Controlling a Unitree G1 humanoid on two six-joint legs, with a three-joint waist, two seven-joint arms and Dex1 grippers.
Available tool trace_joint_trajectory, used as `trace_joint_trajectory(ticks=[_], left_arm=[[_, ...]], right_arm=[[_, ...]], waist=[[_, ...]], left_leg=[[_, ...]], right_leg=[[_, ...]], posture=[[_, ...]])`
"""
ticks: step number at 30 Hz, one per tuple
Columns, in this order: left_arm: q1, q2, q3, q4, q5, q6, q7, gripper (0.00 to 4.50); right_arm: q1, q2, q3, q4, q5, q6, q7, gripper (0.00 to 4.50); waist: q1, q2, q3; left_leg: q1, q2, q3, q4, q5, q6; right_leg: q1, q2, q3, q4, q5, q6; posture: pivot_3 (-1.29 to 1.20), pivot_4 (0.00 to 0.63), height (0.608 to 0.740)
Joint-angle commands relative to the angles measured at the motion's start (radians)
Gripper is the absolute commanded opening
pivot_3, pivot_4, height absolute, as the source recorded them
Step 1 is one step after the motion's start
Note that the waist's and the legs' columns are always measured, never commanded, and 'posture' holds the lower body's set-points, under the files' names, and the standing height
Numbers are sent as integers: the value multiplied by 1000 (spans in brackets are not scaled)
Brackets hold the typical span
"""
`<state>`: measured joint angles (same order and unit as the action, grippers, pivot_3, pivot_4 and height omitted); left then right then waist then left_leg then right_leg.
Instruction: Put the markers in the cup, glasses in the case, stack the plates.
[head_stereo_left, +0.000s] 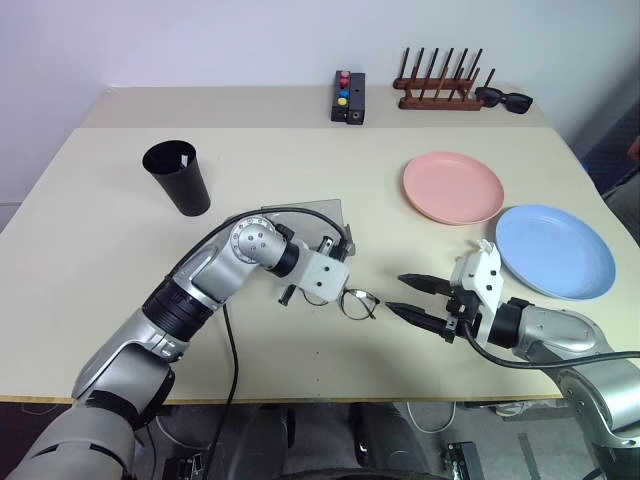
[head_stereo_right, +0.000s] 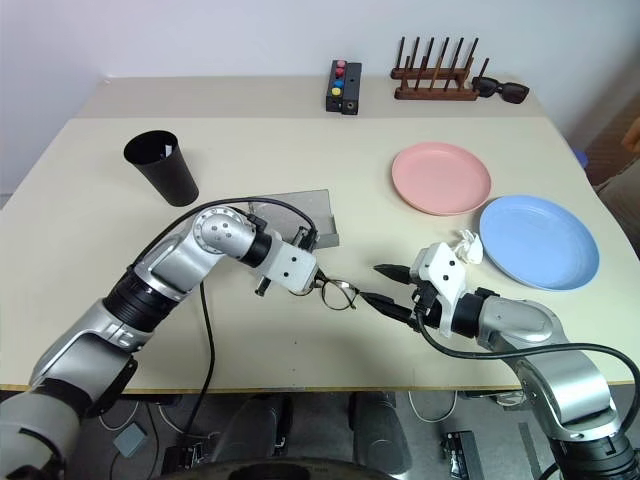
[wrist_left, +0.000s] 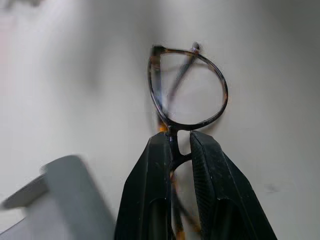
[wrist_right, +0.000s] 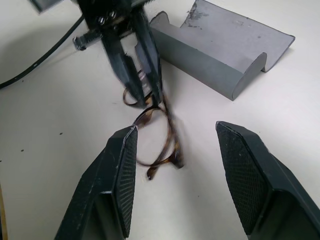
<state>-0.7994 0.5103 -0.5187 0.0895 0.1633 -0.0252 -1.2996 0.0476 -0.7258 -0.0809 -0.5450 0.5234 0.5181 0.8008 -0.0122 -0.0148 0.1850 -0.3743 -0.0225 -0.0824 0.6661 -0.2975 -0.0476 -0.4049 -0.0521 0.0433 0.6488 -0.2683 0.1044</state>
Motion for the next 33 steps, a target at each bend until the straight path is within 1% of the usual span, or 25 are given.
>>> trace_joint_trajectory(ticks=[1, 6, 10, 12, 16, 19, 22, 25, 33], left_arm=[[-29, 10, 59, -28, -40, 28, 3, 621], [-56, 9, 103, -18, -70, 75, 10, 621], [-39, 30, 75, -29, -74, 57, -39, 621], [-31, 22, 72, -47, -77, 57, -37, 93], [-8, 5, 34, -92, -49, 27, -30, 44], [-2, 6, 15, -98, -40, 42, -41, 44], [-3, 8, 6, -96, -26, 40, -39, 860], [-8, 13, 3, -85, -9, 15, -26, 2335], [-12, 9, -19, -59, 35, -10, -10, 2335]], right_arm=[[-10, 3, -2, -23, 4, -4, -2, 2526], [-8, -1, -11, -15, 2, -10, 0, 2526], [-17, 2, -3, -6, -5, -11, -2, 2526], [-18, 4, -1, -7, -7, -10, -3, 2526], [-22, 9, 7, -14, -7, -2, -11, 2526], [-21, 9, 8, -17, -6, -1, -16, 2526], [-14, 7, 5, -19, -4, -5, -18, 2526], [-10, 7, 6, -16, -5, -9, -18, 2526], [-12, 17, 23, -1, -24, -29, -20, 2526]], waist=[[0, 0, 0], [0, 0, 0], [-2, 0, 0], [-1, 0, 0], [1, 0, 0], [0, 0, 0], [-1, 0, 0], [0, 0, 0], [0, 0, 0]], left_leg=[[0, 0, 0, 0, 0, 0], [0, 0, 0, 0, 0, 0], [0, 0, 0, 0, 0, 0], [0, 0, 0, 0, 0, 0], [0, 0, 0, 0, 0, 0], [0, 0, 0, 0, 0, 0], [0, 0, 0, 0, 0, 0], [0, 0, 0, 0, 0, 0], [0, 0, 0, 0, 0, 0]], right_leg=[[0, 0, 0, 0, 0, 0], [0, 0, 0, 0, 0, 0], [0, 0, 0, 0, 0, 0], [0, 0, 0, 0, 0, 0], [0, 0, 0, 0, 0, 0], [0, 0, 0, 0, 0, 0], [0, 0, 0, 0, 0, 0], [0, 0, 0, 0, 0, 0], [0, 0, 0, 0, 0, 0]], posture=[[0, 150, 735], [0, 150, 735], [0, 150, 735], [0, 150, 735], [0, 150, 735], [0, 150, 735], [0, 150, 735], [0, 150, 735], [0, 150, 735]])
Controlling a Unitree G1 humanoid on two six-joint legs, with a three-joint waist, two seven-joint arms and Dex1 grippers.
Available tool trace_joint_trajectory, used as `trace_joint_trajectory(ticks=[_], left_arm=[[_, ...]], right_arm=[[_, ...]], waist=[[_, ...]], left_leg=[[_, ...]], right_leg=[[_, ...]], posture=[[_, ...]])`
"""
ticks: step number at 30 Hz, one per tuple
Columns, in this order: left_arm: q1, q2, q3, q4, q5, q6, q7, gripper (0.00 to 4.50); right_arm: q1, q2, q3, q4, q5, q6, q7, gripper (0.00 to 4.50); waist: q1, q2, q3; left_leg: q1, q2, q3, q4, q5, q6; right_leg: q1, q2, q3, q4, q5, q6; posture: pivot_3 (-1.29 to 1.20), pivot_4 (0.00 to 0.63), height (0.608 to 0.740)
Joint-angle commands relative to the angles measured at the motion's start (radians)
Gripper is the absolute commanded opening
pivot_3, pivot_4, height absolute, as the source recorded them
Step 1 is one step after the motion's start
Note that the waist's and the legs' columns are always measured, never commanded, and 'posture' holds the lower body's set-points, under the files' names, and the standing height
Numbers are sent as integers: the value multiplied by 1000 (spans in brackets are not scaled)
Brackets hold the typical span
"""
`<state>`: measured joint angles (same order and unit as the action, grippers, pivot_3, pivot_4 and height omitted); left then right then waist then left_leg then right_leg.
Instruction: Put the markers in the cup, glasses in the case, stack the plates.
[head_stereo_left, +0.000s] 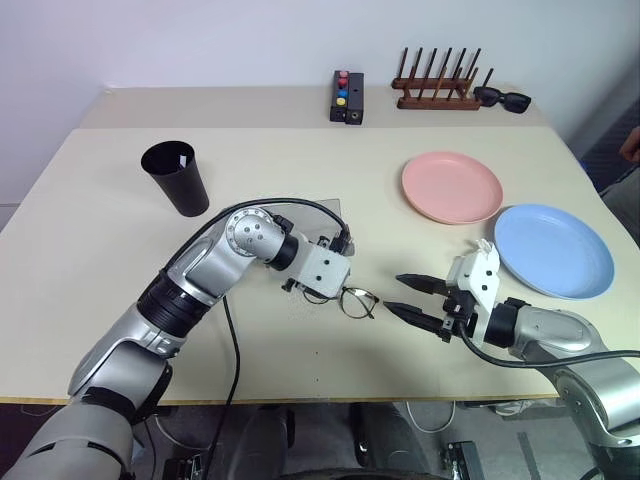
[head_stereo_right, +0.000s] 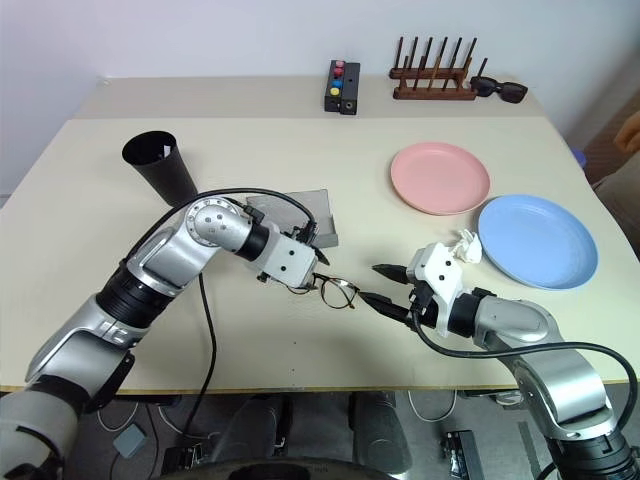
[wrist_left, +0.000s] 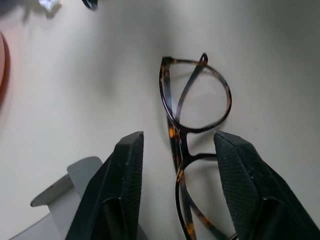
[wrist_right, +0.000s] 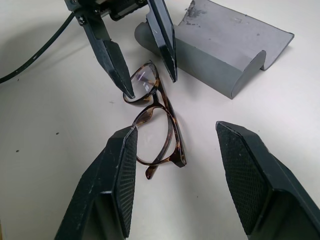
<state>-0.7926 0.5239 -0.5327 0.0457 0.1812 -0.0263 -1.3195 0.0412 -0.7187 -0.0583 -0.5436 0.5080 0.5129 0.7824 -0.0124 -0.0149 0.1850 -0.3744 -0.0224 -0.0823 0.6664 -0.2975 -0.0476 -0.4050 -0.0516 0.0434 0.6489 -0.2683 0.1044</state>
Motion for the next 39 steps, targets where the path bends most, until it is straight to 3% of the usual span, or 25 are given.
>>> trace_joint_trajectory(ticks=[1, 14, 17, 20, 39], left_arm=[[-16, -4, -9, -17, 22, -12, 8, 2335], [-7, -15, -43, -9, 73, -5, 16, 2335], [-3, -18, -43, -5, 73, -1, 16, 1501], [5, -20, -42, -4, 76, -4, 23, 52], [-20, -1, 10, -11, 20, 15, 11, 52]], right_arm=[[-6, 12, 3, -1, -11, -24, -1, 2526], [-12, 20, 3, 5, -23, -29, 7, 2526], [-14, 20, 4, 7, -23, -30, 8, 2526], [-16, 21, 4, 8, -24, -30, 8, 2526], [-24, 17, -3, 21, -30, -34, 17, 2526]], waist=[[0, 0, 0], [0, 0, 0], [0, 0, 0], [0, 0, 0], [-1, 0, 0]], left_leg=[[0, 0, 0, 0, 0, 0], [0, 0, 0, 0, 0, 0], [0, 0, 0, 0, 0, 0], [0, 0, 0, 0, 0, 0], [0, 0, 0, 0, 0, 0]], right_leg=[[0, 0, 0, 0, 0, 0], [0, 0, 0, 0, 0, 0], [0, 0, 0, 0, 0, 0], [0, 0, 0, 0, 0, 0], [0, 0, 0, 0, 0, 0]], posture=[[0, 150, 735], [0, 150, 735], [0, 150, 735], [0, 150, 735], [0, 150, 735]])
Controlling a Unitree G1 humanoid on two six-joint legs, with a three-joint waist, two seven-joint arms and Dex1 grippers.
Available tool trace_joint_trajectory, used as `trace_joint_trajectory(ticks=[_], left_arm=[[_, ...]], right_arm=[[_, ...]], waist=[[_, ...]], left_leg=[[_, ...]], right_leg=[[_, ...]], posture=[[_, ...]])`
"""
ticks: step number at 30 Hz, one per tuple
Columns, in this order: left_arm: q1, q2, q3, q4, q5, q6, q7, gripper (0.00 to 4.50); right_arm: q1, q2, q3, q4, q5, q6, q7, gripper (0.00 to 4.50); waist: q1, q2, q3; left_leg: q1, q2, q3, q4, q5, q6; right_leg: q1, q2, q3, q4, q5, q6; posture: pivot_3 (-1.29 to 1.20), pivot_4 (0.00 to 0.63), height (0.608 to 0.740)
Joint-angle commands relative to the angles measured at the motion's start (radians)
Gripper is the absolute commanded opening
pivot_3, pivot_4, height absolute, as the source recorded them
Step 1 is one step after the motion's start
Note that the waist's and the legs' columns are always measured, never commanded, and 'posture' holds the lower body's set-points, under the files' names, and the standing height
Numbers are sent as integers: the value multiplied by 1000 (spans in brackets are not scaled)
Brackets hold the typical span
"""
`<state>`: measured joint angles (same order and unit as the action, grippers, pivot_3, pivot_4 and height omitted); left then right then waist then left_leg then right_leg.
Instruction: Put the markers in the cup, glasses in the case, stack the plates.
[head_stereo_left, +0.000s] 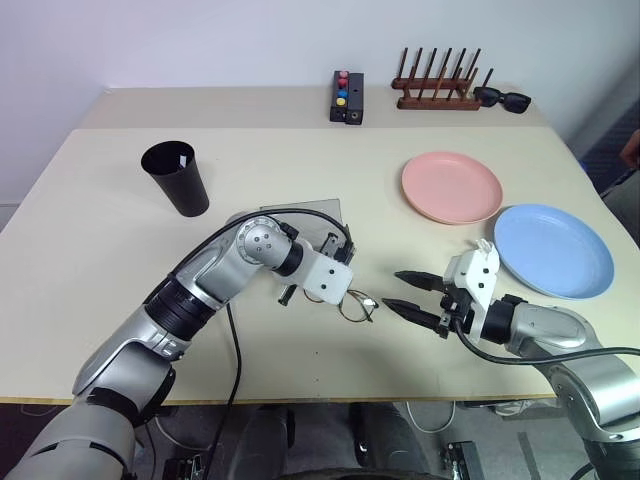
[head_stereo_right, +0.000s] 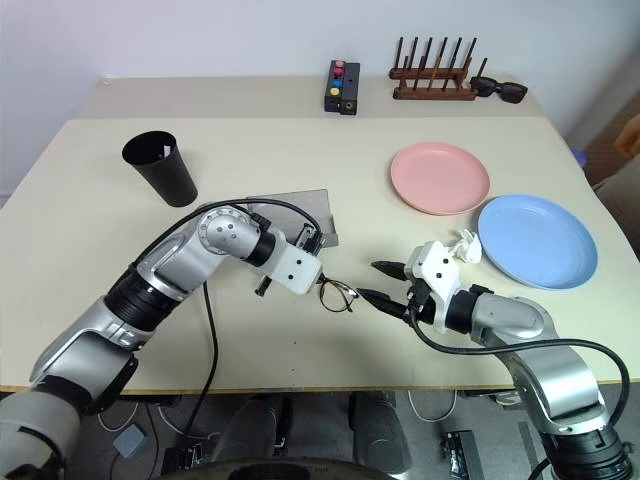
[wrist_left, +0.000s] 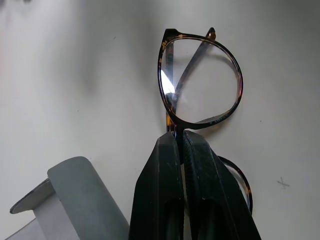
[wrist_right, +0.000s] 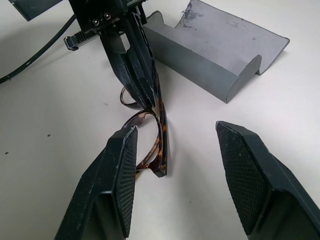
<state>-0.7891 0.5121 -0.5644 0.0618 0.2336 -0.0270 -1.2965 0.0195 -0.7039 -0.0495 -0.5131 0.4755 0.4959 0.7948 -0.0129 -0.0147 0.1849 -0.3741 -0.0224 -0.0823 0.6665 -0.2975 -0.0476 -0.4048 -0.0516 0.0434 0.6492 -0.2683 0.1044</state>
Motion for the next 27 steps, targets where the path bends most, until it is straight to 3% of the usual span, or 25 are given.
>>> trace_joint_trajectory(ticks=[1, 9, 17, 27], left_arm=[[-31, 15, 54, -29, -45, 27, -18, 52], [-81, 50, 145, -16, -127, 90, -32, 52], [-168, 64, 218, 139, -116, 107, 56, 52], [-183, 60, 159, 291, 21, 30, 162, 52]], right_arm=[[1, 1, -15, -7, 1, -20, 4, 2526], [-2, -6, -35, 35, -22, -52, 2, 2526], [-7, -2, -30, 37, -24, -53, 3, 2526], [-1, 1, -27, 18, -16, -44, -3, 2526]], waist=[[0, 0, 0], [0, 0, 0], [-1, 0, 0], [0, 0, 0]], left_leg=[[0, 0, 0, 0, 0, 0], [0, 0, 0, 0, 0, 0], [0, 0, 0, 0, 0, 0], [0, 0, 0, 0, 0, 0]], right_leg=[[0, 0, 0, 0, 0, 0], [0, 0, 0, 0, 0, 0], [0, 0, 0, 0, 0, 0], [0, 0, 0, 0, 0, 0]], posture=[[0, 150, 735], [0, 150, 735], [0, 150, 735], [0, 150, 735]])
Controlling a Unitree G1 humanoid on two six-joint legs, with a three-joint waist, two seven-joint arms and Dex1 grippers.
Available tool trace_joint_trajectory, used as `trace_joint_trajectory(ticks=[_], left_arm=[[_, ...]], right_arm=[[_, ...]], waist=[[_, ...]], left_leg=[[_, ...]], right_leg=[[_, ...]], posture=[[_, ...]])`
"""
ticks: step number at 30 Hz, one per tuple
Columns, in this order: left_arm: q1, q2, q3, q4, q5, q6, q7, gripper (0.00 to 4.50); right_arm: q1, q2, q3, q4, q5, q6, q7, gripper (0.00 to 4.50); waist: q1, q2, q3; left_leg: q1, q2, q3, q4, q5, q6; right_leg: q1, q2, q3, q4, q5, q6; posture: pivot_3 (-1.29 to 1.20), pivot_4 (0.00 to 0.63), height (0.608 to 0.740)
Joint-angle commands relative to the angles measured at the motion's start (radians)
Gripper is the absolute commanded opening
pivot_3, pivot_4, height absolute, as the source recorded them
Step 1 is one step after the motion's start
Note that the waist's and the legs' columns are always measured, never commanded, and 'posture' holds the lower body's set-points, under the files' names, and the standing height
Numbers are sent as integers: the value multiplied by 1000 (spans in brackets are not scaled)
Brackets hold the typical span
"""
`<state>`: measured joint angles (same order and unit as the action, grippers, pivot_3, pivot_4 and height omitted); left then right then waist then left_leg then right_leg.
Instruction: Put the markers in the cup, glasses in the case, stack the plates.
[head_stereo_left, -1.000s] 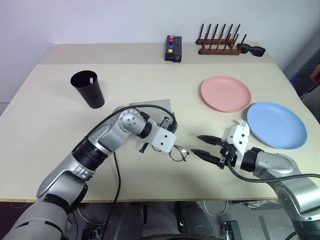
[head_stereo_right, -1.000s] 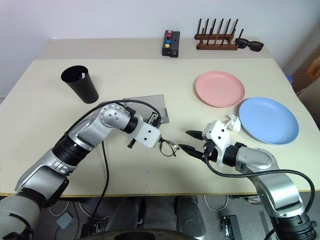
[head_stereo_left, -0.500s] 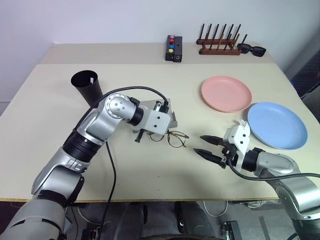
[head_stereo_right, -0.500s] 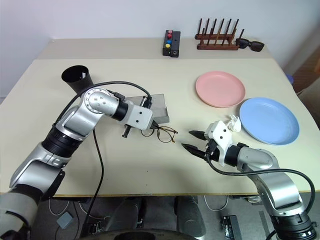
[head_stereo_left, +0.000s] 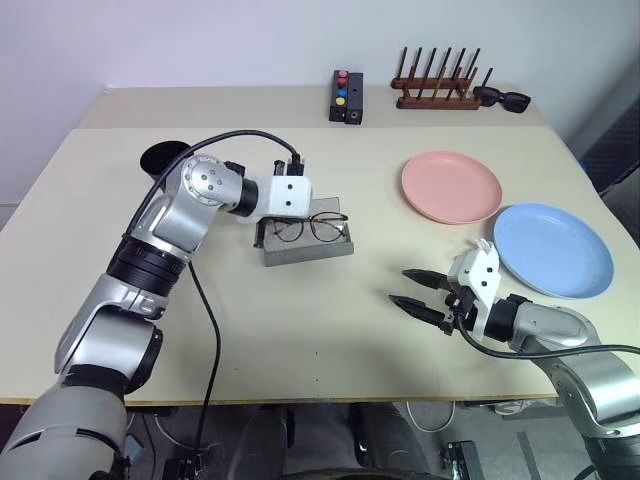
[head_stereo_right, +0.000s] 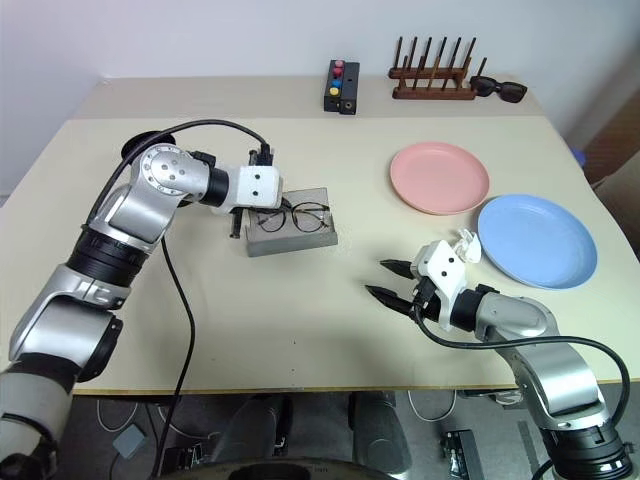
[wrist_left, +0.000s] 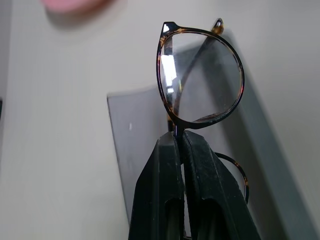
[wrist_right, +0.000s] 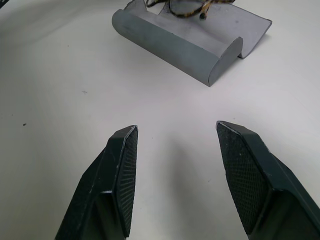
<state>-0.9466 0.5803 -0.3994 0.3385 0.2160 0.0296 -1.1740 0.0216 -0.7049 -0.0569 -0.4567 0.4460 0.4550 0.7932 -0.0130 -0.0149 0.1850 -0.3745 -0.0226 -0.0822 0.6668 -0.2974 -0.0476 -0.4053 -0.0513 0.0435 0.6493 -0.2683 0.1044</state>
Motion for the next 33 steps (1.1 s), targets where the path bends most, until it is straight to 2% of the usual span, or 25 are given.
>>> trace_joint_trajectory(ticks=[1, 12, 26, 29, 32, 33], left_arm=[[-27, -18, -8, 24, 45, -16, 51, 52], [-23, -95, -23, 102, 106, 2, 126, 52], [30, -95, -28, 3, 95, 50, 26, 52], [32, -88, -21, -3, 103, 50, 31, 957], [23, -90, 9, -17, 75, 71, 27, 2370], [9, -91, 29, -22, 60, 89, 29, 2370]], right_arm=[[-2, 3, -18, -41, 14, -2, -4, 2526], [9, 15, -6, -47, 6, -1, -13, 2526], [18, 13, -10, -43, 3, -12, -6, 2526], [16, 13, -9, -40, 3, -12, -4, 2526], [17, 12, -10, -39, 3, -13, -3, 2526], [17, 12, -10, -40, 4, -13, -2, 2526]], waist=[[0, 0, 0], [0, 0, 0], [0, 0, 0], [0, 0, 0], [0, 0, 0], [0, 0, 0]], left_leg=[[0, 0, 0, 0, 0, 0], [0, 0, 0, 0, 0, 0], [0, 0, 0, 0, 0, 0], [0, 0, 0, 0, 0, 0], [0, 0, 0, 0, 0, 0], [0, 0, 0, 0, 0, 0]], right_leg=[[0, 0, 0, 0, 0, 0], [0, 0, 0, 0, 0, 0], [0, 0, 0, 0, 0, 0], [0, 0, 0, 0, 0, 0], [0, 0, 0, 0, 0, 0], [0, 0, 0, 0, 0, 0]], posture=[[0, 150, 735], [0, 150, 735], [0, 150, 735], [0, 150, 735], [0, 150, 735], [0, 150, 735]])
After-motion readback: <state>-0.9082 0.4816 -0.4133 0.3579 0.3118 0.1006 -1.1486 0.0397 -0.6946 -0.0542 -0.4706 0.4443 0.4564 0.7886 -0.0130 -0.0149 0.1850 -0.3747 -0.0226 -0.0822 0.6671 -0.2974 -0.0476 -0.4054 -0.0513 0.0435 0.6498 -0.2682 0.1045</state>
